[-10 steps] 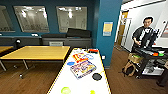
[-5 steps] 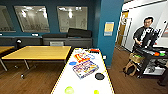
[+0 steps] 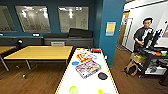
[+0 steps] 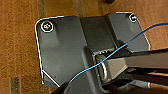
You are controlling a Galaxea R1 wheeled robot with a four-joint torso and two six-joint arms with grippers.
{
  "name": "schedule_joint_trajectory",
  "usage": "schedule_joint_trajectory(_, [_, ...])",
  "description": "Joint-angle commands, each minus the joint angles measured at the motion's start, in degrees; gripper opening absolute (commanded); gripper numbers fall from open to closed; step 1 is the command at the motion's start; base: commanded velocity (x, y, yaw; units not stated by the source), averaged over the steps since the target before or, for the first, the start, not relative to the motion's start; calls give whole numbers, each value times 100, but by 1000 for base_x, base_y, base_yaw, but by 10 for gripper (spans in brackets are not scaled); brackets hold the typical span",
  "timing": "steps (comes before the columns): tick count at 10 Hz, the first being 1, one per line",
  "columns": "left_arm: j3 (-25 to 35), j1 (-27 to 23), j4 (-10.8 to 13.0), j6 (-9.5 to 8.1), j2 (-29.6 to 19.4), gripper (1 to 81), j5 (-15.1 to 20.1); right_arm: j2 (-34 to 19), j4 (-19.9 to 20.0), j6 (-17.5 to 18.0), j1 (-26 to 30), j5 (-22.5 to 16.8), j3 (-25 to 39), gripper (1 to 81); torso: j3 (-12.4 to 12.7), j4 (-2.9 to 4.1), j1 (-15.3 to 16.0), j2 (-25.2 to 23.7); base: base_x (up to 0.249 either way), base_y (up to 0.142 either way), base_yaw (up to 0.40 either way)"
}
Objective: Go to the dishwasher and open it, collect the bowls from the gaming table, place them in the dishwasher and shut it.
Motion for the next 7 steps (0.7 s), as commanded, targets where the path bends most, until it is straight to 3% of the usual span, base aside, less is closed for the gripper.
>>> schedule_joint_trajectory(1, [1, -201, 64, 31, -62, 811, 278, 54, -49, -16, 248, -240, 14, 811, 0, 0, 0, 0, 0, 104, 0])
schedule_joint_trajectory(7, [10, -210, 55, 40, 8, 811, 278, 29, -40, -16, 291, -240, -3, 811, 0, 0, 0, 0, 0, 87, 0])
